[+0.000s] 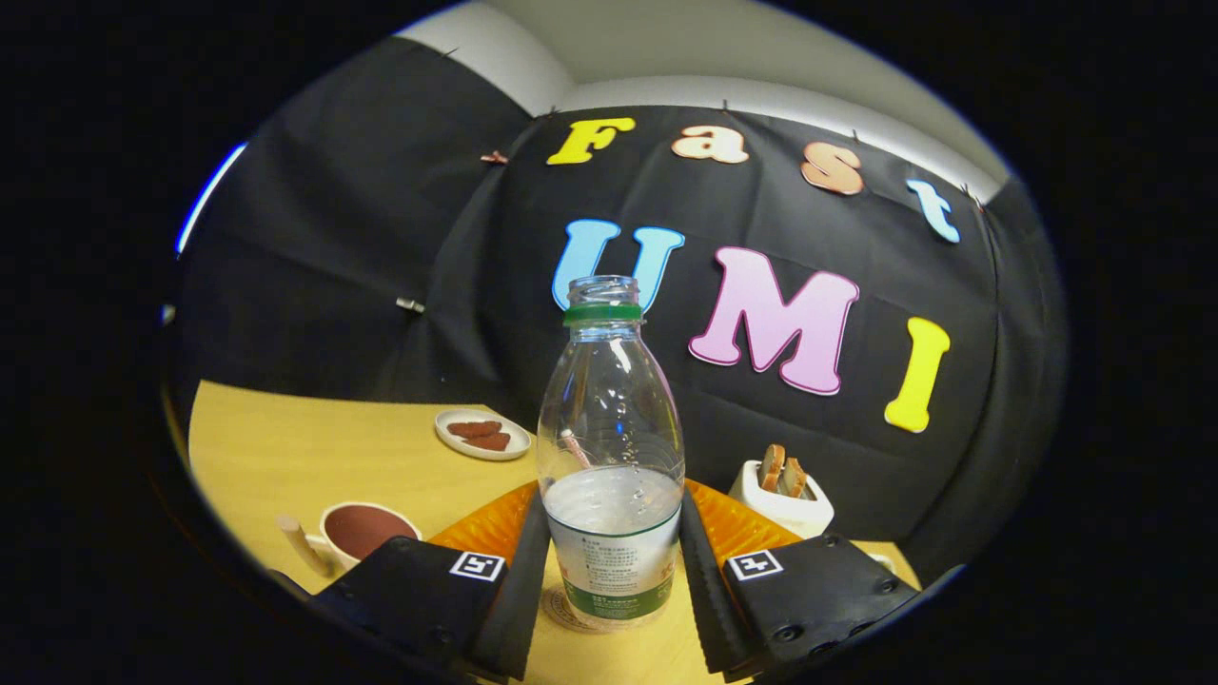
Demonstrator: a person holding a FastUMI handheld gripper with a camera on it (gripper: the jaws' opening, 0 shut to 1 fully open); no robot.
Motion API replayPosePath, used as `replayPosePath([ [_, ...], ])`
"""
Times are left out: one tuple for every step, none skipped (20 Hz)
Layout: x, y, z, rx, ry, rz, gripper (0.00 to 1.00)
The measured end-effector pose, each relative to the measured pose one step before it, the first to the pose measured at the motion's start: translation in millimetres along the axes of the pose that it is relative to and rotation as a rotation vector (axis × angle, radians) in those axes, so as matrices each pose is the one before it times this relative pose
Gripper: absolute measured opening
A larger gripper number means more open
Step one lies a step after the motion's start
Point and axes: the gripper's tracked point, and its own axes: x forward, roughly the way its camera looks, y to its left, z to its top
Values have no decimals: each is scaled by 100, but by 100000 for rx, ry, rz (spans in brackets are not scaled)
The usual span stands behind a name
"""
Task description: Take the bottle from table, then pour the juice into the cup, finally place the bottle on the coaster
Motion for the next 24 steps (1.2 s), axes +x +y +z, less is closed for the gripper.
replayPosePath([
  [296, -391, 81, 2974, -543, -711, 70],
  [641, -421, 42, 1599, -302, -503, 70],
  [338, -227, -164, 1214, -183, -48, 70],
  [161, -25, -311, 1035, 484, 139, 70],
  [270, -175, -343, 1022, 430, -138, 70],
  [58, -102, -195, 815, 190, 54, 70],
  [197, 0, -155, 1092, -59, 381, 70],
  [269, -50, -400, 1188, 328, 198, 70],
  [293, -143, -502, 1263, 787, -52, 70],
  [329, -124, -531, 1750, 717, -584, 70],
  [339, 15, -380, 2647, 161, -167, 70],
  [245, 49, -495, 2884, 346, -236, 70],
  [138, -286, -511, 2669, 530, -464, 70],
  [73, -245, -545, 2184, 598, -257, 70],
  [235, -260, -384, 1150, 712, -364, 71],
  [199, -155, -358, 307, 501, -88, 71],
  [107, -106, -356, -591, 248, 169, 71],
  [144, -27, -427, -1246, 353, 291, 71],
  [108, -212, -250, -1349, 378, -282, 71],
  [111, -268, -251, -603, 292, -293, 71],
  [145, -151, -255, 294, 439, -196, 71],
  [211, 138, -302, 721, 498, 81, 72],
  [81, 79, -132, 610, 309, 135, 72],
  [113, -16, -328, 60, 556, -47, 72],
])
